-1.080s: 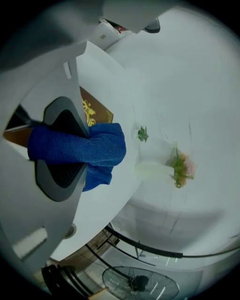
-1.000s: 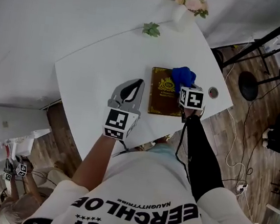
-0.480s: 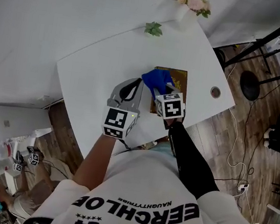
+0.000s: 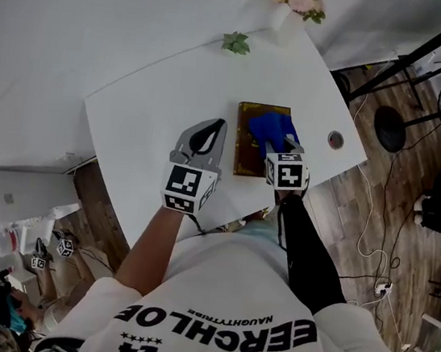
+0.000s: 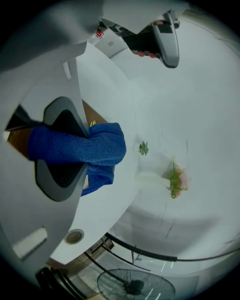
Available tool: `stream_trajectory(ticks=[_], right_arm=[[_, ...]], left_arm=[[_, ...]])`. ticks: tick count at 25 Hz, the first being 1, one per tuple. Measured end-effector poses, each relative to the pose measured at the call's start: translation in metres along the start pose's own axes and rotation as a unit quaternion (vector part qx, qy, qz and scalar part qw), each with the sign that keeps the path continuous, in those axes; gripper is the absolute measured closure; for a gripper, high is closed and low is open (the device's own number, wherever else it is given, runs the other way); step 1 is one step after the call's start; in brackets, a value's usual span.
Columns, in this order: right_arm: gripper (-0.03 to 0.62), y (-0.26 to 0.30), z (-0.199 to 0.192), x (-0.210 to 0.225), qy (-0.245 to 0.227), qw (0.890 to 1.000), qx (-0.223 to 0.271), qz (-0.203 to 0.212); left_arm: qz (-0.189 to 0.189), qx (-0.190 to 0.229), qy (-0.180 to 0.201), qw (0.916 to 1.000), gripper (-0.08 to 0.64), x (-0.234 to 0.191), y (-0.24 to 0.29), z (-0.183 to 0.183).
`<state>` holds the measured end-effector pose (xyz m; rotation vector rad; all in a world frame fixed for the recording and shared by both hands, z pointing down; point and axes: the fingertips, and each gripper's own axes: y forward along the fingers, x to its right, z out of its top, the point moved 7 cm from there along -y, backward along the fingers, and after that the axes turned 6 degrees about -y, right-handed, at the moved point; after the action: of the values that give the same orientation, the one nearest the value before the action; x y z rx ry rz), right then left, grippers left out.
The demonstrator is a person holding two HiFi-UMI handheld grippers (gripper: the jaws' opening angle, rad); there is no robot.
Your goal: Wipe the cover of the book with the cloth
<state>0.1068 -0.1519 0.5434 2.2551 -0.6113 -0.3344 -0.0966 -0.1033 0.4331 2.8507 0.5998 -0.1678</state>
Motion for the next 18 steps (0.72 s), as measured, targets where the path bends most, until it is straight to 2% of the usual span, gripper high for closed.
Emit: stream_trajectory(ticks=[4, 6, 9, 14, 18], right_arm=[[0.462, -0.012, -0.017, 0.032, 0.031, 0.998, -0.005, -0.048], [0.462, -0.016, -0.021, 0.038, 0.054, 0.997, -0.004, -0.053], [0.462, -0.023, -0.014, 0.034, 0.054, 0.997, 0.011, -0.046], [0.462, -0.032, 0.014, -0.003, 0.023, 0.998, 0.066, 0.003], [0.462, -0.020, 0.019, -0.055, -0.025, 0.995, 0.051, 0.077]], left_arm=[[-0.002, 0.000, 0.000, 1.0000, 0.502, 0.000, 0.001, -0.001], [-0.003, -0.001, -0.001, 1.0000, 0.502, 0.001, -0.001, -0.001], [-0.002, 0.001, -0.001, 1.0000, 0.502, 0.002, -0.003, -0.001], [0.001, 0.001, -0.003, 1.0000, 0.502, 0.001, -0.010, -0.003], [0.008, 0.002, 0.006, 0.9999, 0.502, 0.005, -0.017, -0.004]])
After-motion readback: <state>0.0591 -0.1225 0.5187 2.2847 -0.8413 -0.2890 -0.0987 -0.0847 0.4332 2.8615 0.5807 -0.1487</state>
